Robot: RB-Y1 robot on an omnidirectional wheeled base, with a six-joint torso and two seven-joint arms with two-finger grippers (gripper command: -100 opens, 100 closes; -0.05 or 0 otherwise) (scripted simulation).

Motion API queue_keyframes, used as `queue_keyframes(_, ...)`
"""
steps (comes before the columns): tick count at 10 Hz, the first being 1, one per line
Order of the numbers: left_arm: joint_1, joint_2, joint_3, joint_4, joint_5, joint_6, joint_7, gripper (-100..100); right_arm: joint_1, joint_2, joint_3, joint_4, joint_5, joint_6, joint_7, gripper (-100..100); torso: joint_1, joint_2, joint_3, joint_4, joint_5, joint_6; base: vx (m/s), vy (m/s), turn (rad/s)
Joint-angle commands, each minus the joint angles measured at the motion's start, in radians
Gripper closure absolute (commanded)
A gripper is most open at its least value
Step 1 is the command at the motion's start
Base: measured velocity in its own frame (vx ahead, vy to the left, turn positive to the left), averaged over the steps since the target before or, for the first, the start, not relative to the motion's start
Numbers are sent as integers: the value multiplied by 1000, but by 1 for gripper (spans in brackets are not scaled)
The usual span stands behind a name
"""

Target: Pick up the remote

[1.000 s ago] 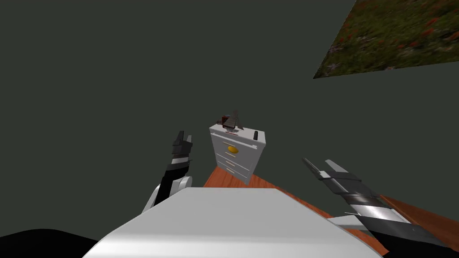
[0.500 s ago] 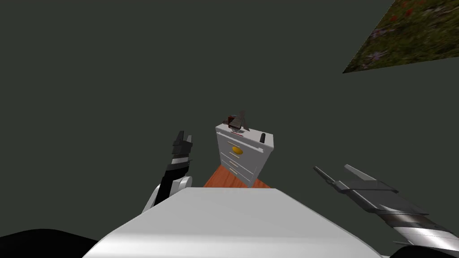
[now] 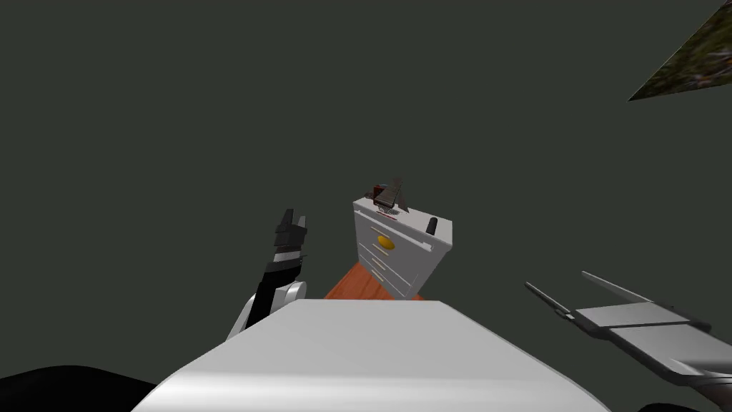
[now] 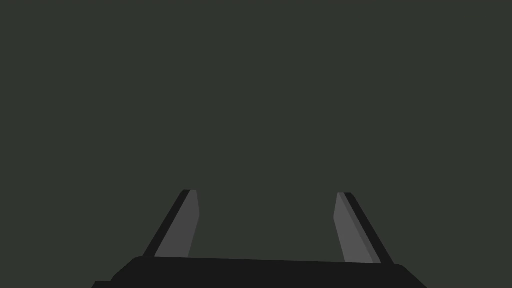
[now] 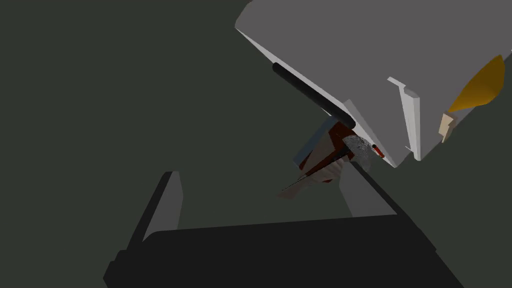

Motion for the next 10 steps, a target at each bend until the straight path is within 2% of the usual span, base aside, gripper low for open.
queue_keyframes(1, 0, 0, 0, 0, 0, 0, 0, 0, 50, -24, -50, 0, 38, -28, 33, -100, 0, 0, 0, 0, 0, 0, 28, -22, 300)
queue_keyframes(2, 0, 0, 0, 0, 0, 0, 0, 0, 76, -24, -63, 0, 38, -28, 33, -100, 0, -1, 0, 0, 0, -1, 26, -24, 177)
queue_keyframes(3, 0, 0, 0, 0, 0, 0, 0, 0, 106, -50, -96, 0, 70, -50, 59, -100, 0, 0, 0, 0, 0, 0, 26, -17, 324)
queue_keyframes(4, 0, 0, 0, 0, 0, 0, 0, 0, 136, -50, -108, 0, 70, -50, 59, -100, 0, -1, 0, 0, 0, -1, 24, -20, 182)
queue_keyframes(5, 0, 0, 0, 0, 0, 0, 0, 0, 164, -77, -147, 1, 100, -72, 84, -100, 1, -1, 0, 0, 0, 0, 41, -13, 311)
queue_keyframes(6, 0, 0, 0, 0, 0, 0, 0, 0, 194, -77, -151, 1, 100, -72, 84, -100, 1, -2, -1, 0, 0, -1, 36, -23, 147)
queue_keyframes(7, 0, 0, 0, 0, 0, 0, 0, 0, 224, -105, -191, 1, 129, -95, 109, -100, 1, -1, -1, 0, 0, 0, 41, -18, 263)
queue_keyframes(8, 0, 0, 0, 0, 0, 0, 0, 0, 253, -105, -191, 1, 129, -95, 109, -100, 1, -2, -1, -1, 0, -1, 34, -20, 169)
queue_keyframes(9, 0, 0, 0, 0, 0, 0, 0, 0, 283, -134, -229, 1, 156, -117, 132, -100, 1, -2, -1, 0, 0, 0, 39, -16, 294)
queue_keyframes(10, 0, 0, 0, 0, 0, 0, 0, 0, 312, -134, -229, 1, 156, -117, 132, -100, 1, -2, -1, -1, 0, -1, 40, -19, 155)
